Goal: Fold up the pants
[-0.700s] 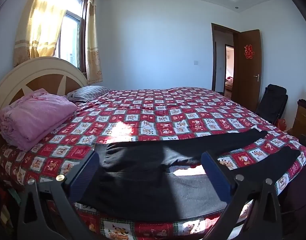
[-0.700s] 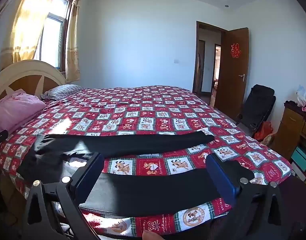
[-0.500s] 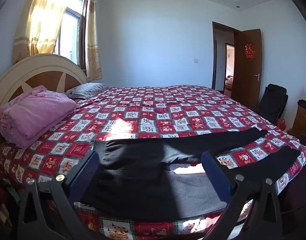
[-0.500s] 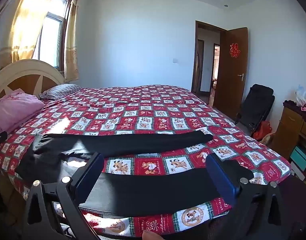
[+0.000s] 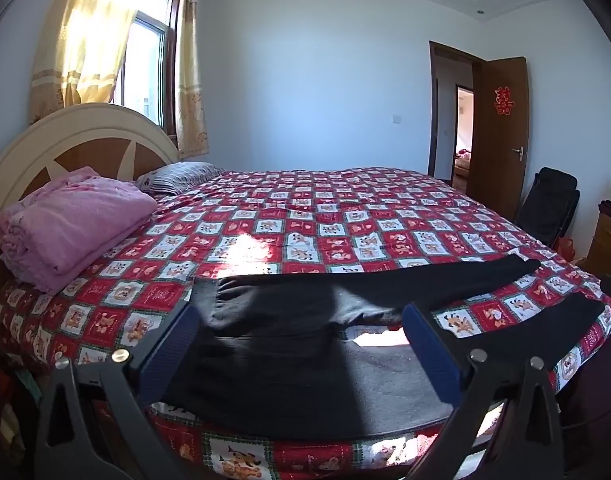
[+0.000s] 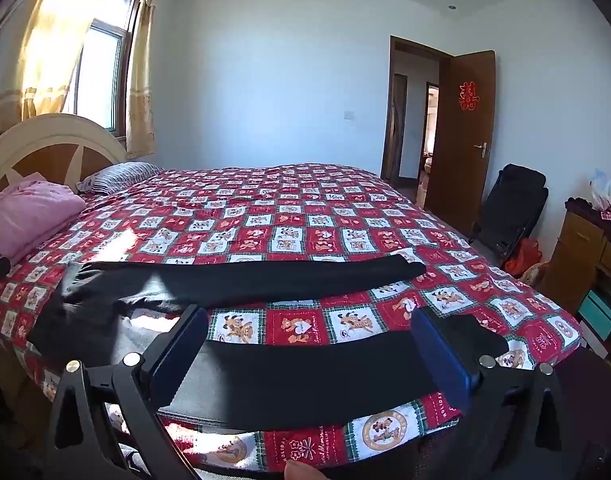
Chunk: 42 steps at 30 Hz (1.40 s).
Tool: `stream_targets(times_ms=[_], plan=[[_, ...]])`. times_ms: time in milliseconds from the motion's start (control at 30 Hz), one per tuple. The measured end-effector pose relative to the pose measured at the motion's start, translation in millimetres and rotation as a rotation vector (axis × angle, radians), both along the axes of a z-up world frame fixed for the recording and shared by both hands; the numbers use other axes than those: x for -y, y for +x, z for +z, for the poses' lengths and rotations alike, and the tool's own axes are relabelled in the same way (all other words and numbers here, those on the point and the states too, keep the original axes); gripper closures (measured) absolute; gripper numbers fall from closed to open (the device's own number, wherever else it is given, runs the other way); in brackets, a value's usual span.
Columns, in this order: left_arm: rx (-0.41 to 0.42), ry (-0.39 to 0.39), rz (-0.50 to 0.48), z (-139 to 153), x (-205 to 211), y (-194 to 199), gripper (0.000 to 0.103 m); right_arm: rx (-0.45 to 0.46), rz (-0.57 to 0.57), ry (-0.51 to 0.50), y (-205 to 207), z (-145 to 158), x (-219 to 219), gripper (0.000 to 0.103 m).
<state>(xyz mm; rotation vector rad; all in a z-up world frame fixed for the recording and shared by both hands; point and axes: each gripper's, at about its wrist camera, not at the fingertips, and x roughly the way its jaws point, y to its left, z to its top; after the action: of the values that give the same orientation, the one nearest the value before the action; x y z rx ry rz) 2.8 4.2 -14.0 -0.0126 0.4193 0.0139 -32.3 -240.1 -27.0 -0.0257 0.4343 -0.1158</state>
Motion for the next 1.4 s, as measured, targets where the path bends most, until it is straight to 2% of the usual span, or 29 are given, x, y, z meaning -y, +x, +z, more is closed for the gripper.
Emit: stream_targets(times_ms=[1400], plan=[[-0.011, -0.005, 0.012, -3.4, -9.2, 3.3, 0.000, -0.017, -0.002, -0.012, 3.1, -5.4, -3.0, 0.001]])
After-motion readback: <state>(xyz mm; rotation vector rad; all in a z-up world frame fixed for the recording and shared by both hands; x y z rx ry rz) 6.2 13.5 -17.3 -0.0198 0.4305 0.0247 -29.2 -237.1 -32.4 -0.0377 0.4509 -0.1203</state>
